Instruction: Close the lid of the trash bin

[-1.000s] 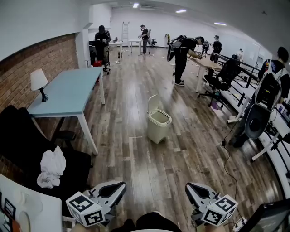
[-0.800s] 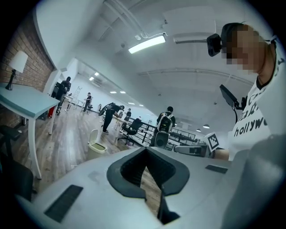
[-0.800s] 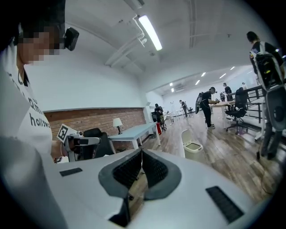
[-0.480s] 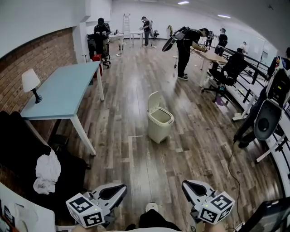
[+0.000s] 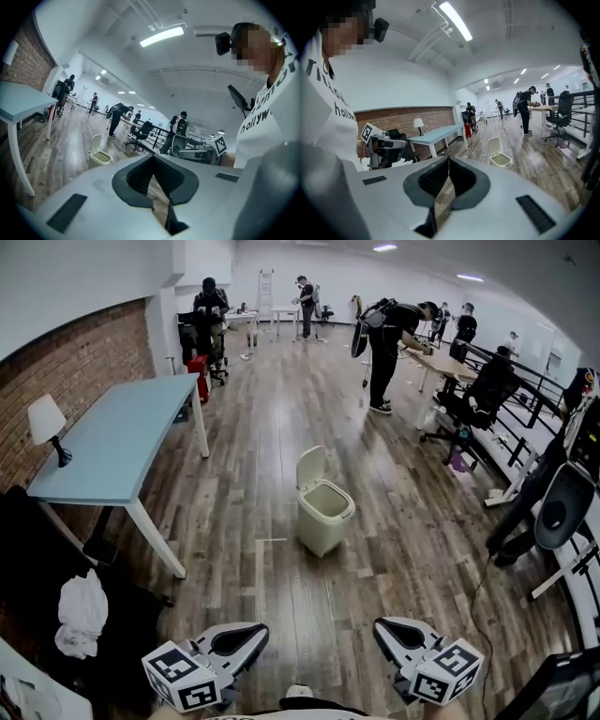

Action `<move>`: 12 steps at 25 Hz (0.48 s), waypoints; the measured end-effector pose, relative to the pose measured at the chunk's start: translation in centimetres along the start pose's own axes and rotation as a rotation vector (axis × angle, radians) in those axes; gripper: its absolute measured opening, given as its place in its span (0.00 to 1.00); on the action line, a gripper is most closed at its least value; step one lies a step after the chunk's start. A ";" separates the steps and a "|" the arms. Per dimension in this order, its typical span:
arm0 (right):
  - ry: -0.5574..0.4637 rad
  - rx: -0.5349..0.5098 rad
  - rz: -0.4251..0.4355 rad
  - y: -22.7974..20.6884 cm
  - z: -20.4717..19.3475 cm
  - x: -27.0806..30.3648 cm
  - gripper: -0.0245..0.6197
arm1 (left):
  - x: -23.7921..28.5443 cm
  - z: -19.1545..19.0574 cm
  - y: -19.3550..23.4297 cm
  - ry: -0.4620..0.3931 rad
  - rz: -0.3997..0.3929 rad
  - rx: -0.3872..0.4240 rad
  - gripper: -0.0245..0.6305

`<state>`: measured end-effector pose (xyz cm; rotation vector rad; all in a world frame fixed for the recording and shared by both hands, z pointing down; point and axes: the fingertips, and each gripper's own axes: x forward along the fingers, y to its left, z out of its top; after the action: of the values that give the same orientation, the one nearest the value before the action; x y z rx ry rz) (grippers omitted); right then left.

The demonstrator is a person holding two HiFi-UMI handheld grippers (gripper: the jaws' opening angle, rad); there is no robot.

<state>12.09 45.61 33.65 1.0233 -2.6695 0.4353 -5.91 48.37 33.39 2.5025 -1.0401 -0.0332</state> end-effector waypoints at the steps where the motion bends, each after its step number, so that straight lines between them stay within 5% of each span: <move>1: -0.001 -0.008 0.004 -0.7 0.3 0.4 0.05 | 0.6 0.2 0.5 0.003 0.005 -0.001 0.05; 12: -0.004 0.029 -0.023 -5.9 1.2 3.3 0.05 | 4.5 1.1 4.1 0.014 0.045 -0.019 0.05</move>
<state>13.58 39.02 34.74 1.0639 -2.6599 0.4694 -5.67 42.32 34.62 2.4587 -1.0849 -0.0125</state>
